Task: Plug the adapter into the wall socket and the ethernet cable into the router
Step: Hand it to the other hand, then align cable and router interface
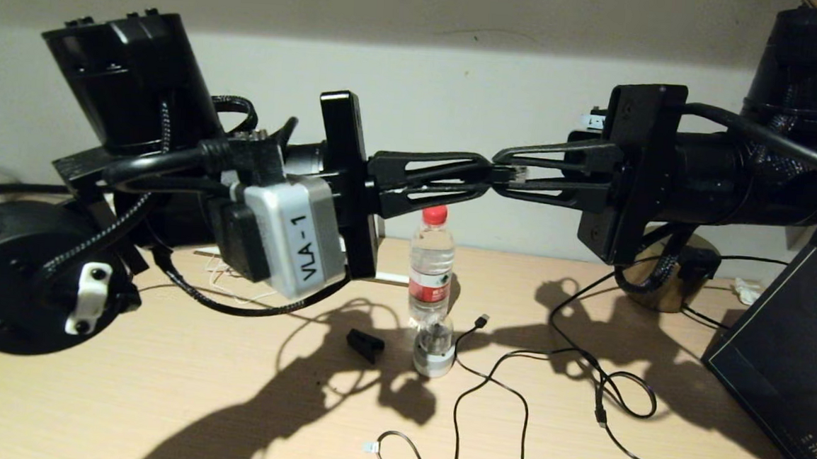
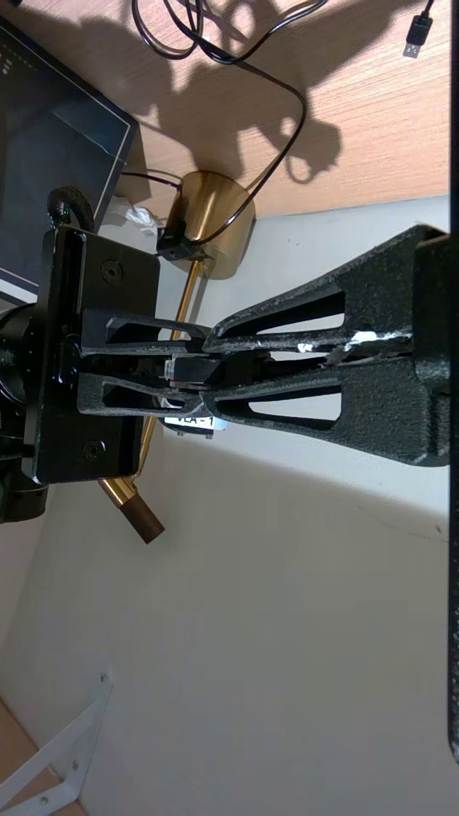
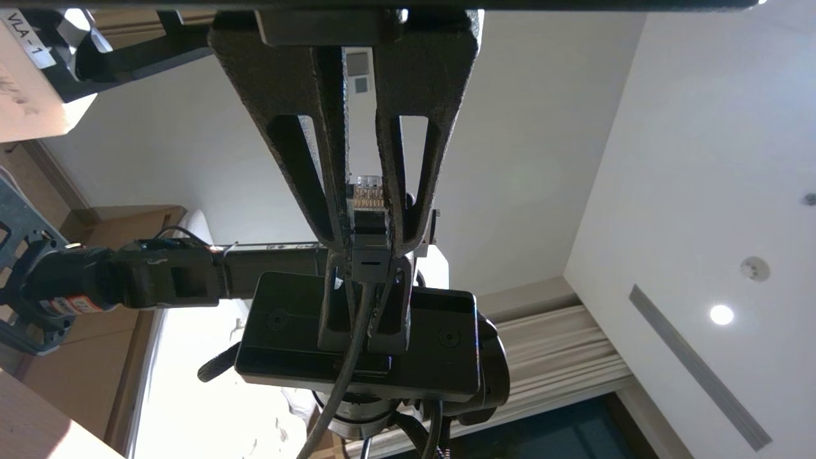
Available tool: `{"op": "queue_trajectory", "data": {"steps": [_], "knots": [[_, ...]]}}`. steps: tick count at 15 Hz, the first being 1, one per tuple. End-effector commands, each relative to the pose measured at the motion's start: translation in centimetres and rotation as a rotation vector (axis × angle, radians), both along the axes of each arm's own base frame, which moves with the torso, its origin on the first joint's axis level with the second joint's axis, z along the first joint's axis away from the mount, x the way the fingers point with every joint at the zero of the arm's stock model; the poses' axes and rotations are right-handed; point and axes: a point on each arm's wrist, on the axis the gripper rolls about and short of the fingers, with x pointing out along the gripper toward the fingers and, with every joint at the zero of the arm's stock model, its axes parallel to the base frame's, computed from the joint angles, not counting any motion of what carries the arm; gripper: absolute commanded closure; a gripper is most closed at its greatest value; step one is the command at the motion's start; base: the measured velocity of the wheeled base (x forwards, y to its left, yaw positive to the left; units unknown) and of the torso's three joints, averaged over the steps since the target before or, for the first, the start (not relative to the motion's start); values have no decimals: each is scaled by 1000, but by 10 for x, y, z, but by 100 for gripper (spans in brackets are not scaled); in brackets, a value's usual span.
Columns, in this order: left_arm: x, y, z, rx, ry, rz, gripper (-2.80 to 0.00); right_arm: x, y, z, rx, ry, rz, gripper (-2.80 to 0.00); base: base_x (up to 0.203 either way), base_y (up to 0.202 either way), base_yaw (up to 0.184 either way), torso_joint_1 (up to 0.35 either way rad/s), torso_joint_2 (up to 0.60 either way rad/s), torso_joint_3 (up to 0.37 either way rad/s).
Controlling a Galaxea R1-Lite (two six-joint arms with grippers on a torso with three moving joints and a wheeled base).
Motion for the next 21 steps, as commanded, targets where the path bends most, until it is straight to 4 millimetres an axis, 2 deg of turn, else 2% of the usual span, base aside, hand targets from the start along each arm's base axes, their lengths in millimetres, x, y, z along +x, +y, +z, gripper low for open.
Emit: {"op": "queue_trajectory", "data": {"steps": [1,8,9,12,15,17,18,19,21], "knots": [[-1,1,0,0,-10,-3,0,-1,0,0,0,7,8,0,0,0,0,0,0,0],[-3,2,0,1,-8,-3,0,-6,2,0,1,-4,15,0,0,0,0,0,0,0],[-3,2,-1,3,-6,-2,0,-7,3,0,2,-5,18,-280,0,0,0,0,0,0],[-5,5,-2,7,0,2,0,-7,3,0,3,-19,9,-280,0,0,0,0,0,0],[-9,21,-2,2,37,37,0,-10,-5,4,9,-45,-23,-280,0,0,0,0,0,0],[-1,51,-2,-15,112,133,0,-21,-25,13,19,-132,-123,-280,0,0,0,0,0,0],[8,74,-3,-35,173,212,0,-31,-36,20,23,-228,-190,-280,0,0,0,0,0,0],[14,94,-3,-76,298,269,0,-44,-50,27,17,-352,-269,-280,0,0,0,0,0,0],[18,116,-2,-197,602,303,0,-70,-68,30,-71,-655,-429,-280,0,0,0,0,0,0]]}}
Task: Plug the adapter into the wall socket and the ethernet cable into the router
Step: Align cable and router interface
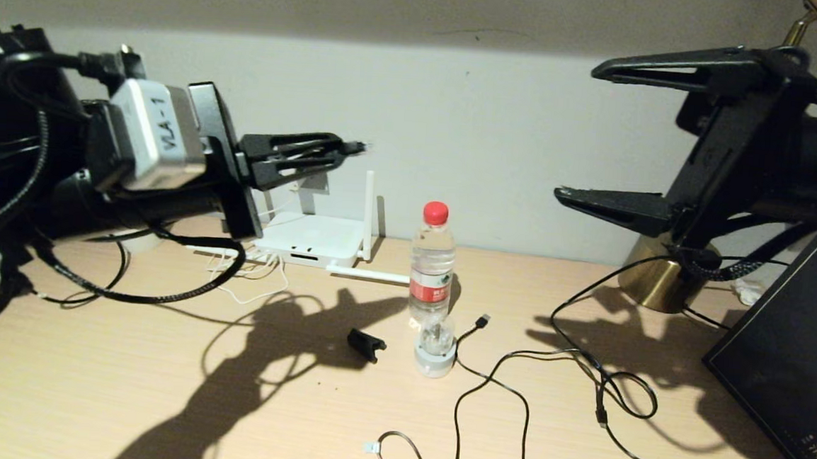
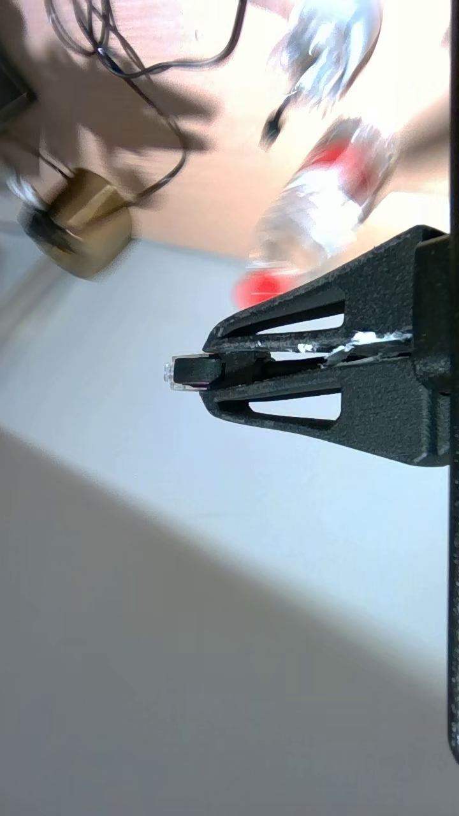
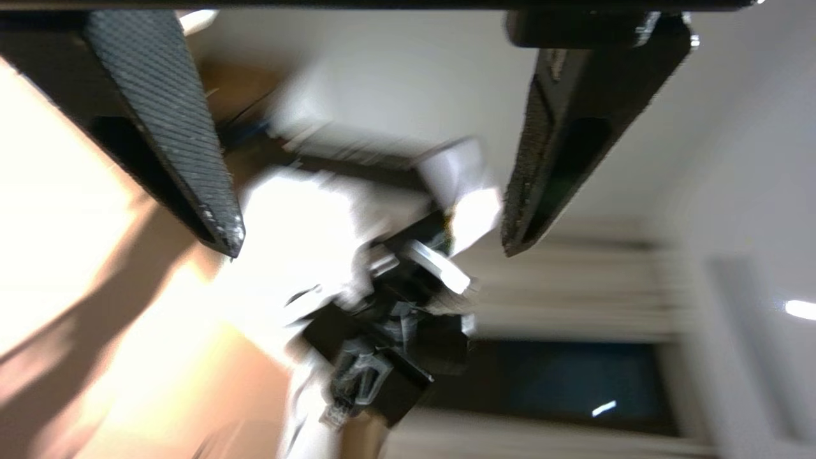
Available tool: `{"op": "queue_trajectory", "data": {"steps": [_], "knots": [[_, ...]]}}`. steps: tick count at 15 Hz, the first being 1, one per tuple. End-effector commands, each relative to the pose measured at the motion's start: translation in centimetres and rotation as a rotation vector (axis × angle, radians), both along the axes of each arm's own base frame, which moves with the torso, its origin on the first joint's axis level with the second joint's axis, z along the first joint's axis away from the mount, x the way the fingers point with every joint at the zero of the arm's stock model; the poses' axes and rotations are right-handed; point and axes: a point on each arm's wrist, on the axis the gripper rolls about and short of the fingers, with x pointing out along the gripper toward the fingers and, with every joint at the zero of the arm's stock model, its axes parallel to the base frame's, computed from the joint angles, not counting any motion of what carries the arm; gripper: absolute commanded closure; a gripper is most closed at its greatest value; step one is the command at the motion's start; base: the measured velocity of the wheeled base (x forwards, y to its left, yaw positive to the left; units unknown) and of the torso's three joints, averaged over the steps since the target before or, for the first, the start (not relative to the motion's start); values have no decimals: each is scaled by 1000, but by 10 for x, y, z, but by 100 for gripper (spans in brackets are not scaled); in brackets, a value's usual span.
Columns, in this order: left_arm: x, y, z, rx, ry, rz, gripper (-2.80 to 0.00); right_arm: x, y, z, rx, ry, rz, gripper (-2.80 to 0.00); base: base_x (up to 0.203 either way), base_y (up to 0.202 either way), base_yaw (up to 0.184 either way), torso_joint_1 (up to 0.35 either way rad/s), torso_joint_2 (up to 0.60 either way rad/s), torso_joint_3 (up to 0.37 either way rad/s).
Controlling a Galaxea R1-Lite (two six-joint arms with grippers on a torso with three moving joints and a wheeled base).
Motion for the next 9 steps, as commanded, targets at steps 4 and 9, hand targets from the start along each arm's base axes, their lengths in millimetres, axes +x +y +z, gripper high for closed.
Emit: {"op": "queue_trajectory", "data": {"steps": [4,9], "knots": [[-22,41,21,-496,574,153,0,-65,-39,-25,-605,-566,-685,-280,0,0,0,0,0,0],[-47,58,-6,-746,835,307,0,-135,-73,-83,-864,-663,-841,0,0,0,0,0,0,0]]}}
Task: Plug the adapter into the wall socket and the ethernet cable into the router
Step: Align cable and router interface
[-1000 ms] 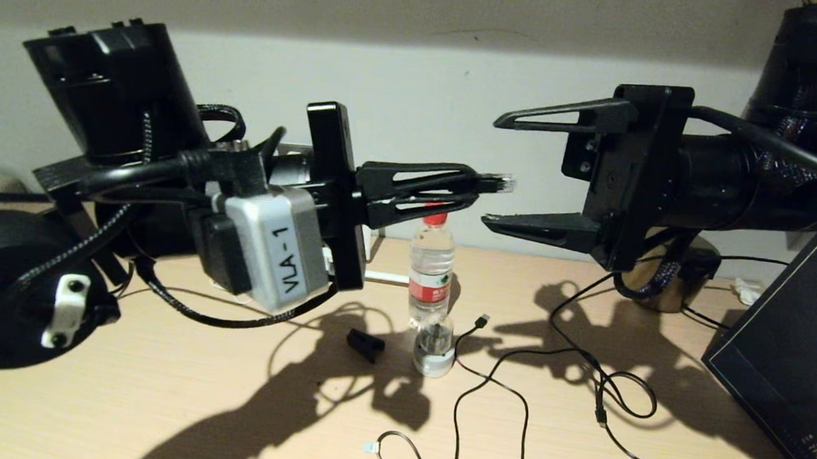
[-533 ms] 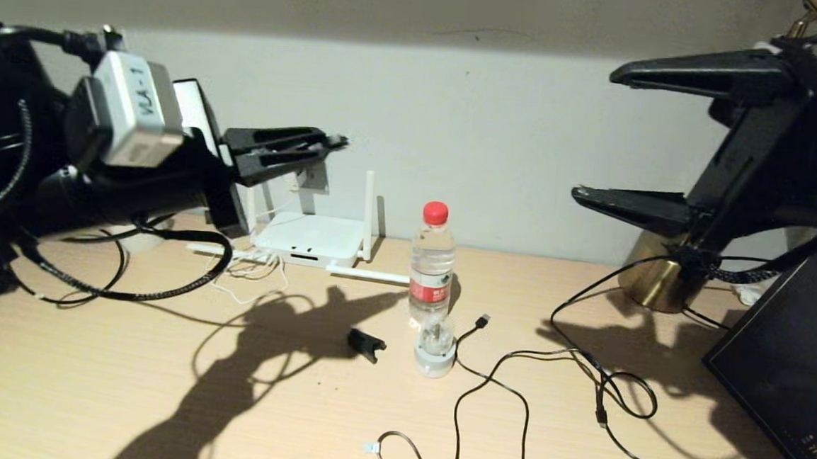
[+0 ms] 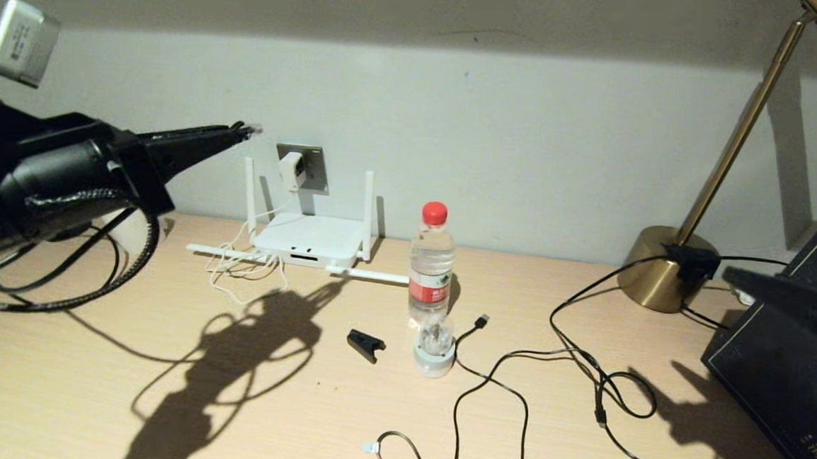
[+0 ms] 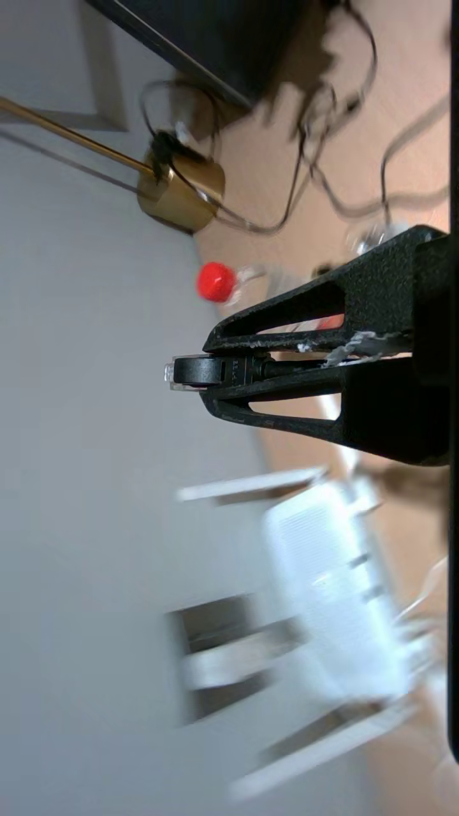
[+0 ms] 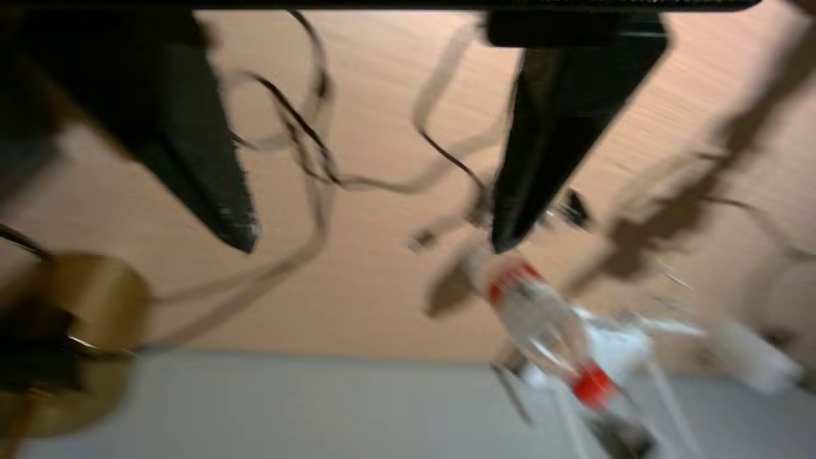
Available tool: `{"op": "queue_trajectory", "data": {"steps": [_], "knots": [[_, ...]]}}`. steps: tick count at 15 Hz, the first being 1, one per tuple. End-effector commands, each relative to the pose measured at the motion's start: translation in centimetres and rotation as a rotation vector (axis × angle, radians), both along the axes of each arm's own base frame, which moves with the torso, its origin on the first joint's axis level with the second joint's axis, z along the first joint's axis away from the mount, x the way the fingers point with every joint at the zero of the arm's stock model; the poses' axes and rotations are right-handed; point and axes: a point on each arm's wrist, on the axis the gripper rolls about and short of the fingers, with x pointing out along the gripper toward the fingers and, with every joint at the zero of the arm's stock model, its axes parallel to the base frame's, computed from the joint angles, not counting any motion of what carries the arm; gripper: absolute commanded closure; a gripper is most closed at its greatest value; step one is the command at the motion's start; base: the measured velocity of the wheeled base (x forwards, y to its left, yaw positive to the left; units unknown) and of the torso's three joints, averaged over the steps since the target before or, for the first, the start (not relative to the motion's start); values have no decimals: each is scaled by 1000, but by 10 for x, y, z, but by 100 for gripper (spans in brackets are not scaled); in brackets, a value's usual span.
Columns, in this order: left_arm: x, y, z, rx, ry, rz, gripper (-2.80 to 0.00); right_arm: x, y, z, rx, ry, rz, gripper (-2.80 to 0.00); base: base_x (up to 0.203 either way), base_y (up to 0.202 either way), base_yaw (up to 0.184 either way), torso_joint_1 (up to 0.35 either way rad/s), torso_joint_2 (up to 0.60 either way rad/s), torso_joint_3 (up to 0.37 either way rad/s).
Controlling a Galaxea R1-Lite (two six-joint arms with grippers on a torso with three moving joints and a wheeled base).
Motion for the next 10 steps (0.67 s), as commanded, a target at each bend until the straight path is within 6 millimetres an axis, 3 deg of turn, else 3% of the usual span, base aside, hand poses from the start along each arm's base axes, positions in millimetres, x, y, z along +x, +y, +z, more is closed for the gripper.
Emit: {"op": "queue_trajectory", "data": {"steps": [1,3,6,10], "knots": [[-22,4,-7,-136,120,-13,0,-39,-18,-19,-18,-62,-57,0,0,0,0,0,0,0],[-32,5,-15,-233,237,-29,0,-55,-26,-24,-19,-97,-113,0,0,0,0,0,0,0],[-27,6,-28,-261,300,32,0,-83,-41,-34,-77,-70,-202,0,0,0,0,0,0,0],[-35,6,-53,-266,385,54,0,-94,-51,-62,-132,8,-486,0,0,0,0,0,0,0]]}}
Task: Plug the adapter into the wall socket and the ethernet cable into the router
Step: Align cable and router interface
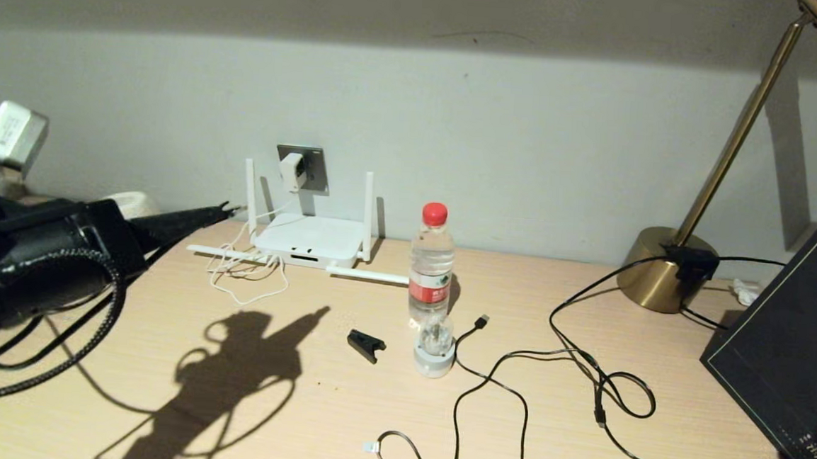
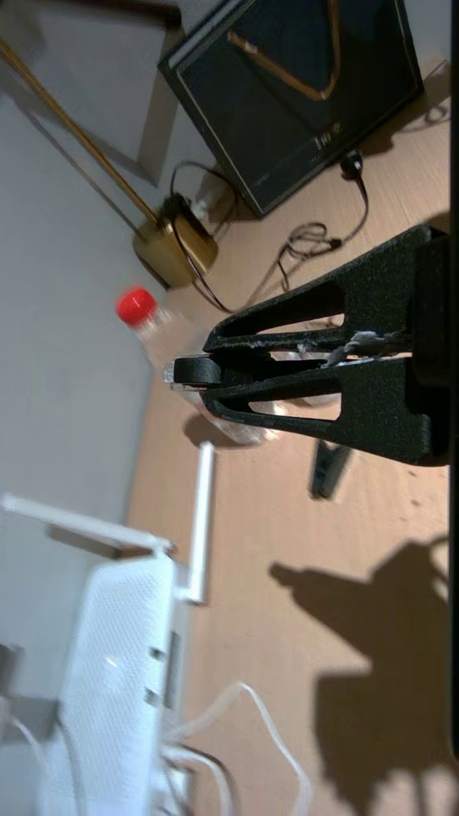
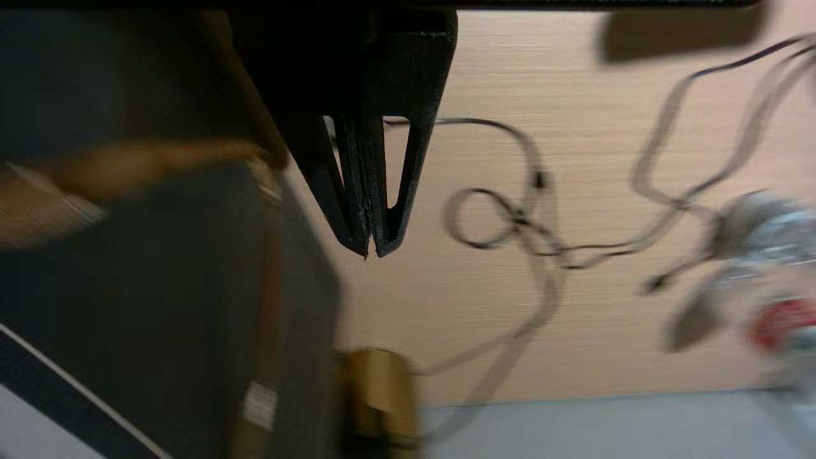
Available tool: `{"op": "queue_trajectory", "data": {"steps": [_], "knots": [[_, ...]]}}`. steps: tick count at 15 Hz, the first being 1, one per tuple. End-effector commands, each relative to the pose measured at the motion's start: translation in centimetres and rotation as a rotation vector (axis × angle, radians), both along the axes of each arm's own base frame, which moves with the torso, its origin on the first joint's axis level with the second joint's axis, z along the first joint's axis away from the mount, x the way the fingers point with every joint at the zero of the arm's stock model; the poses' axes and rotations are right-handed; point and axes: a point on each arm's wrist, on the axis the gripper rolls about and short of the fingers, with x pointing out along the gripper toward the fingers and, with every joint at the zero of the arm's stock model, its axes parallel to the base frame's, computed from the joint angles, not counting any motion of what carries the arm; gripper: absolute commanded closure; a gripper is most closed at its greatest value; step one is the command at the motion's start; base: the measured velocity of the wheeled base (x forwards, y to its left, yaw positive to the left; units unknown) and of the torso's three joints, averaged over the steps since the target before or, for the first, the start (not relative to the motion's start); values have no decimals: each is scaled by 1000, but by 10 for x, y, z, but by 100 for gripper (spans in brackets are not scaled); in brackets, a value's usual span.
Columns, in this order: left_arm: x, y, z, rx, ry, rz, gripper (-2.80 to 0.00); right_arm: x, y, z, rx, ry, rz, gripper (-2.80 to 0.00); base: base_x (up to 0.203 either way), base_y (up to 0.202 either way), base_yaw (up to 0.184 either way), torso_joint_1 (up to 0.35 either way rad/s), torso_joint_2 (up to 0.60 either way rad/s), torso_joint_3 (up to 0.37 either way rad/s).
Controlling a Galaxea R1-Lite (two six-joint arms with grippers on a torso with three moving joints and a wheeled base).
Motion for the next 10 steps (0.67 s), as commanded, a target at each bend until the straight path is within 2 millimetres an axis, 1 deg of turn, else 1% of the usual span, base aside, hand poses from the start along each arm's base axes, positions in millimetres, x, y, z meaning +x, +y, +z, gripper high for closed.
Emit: {"op": "queue_trajectory", "data": {"steps": [1,2,3,4,6,7,9,10], "knots": [[-9,0,-17,9,51,4,0,-18,-4,-21,-15,-19,-85,0,0,0,0,0,0,0],[-9,1,-22,13,71,19,0,-24,-5,-30,-44,-27,-80,0,0,0,0,0,0,0],[-6,1,-29,19,102,42,0,-31,-5,-45,-84,-52,-56,0,0,0,0,0,0,0],[-2,0,-35,24,129,49,0,-34,-4,-60,-117,-89,-14,0,0,0,0,0,0,0],[2,0,-42,29,159,58,0,-29,-2,-90,-167,-154,47,0,0,0,0,0,0,0],[3,0,-44,31,167,63,0,-28,-2,-101,-184,-160,71,0,0,0,0,0,0,0],[2,0,-48,37,183,93,0,-28,0,-114,-193,-71,150,0,0,0,0,0,0,0],[0,-1,-51,40,191,91,0,-29,1,-116,-161,-58,194,0,0,0,0,0,0,0]]}}
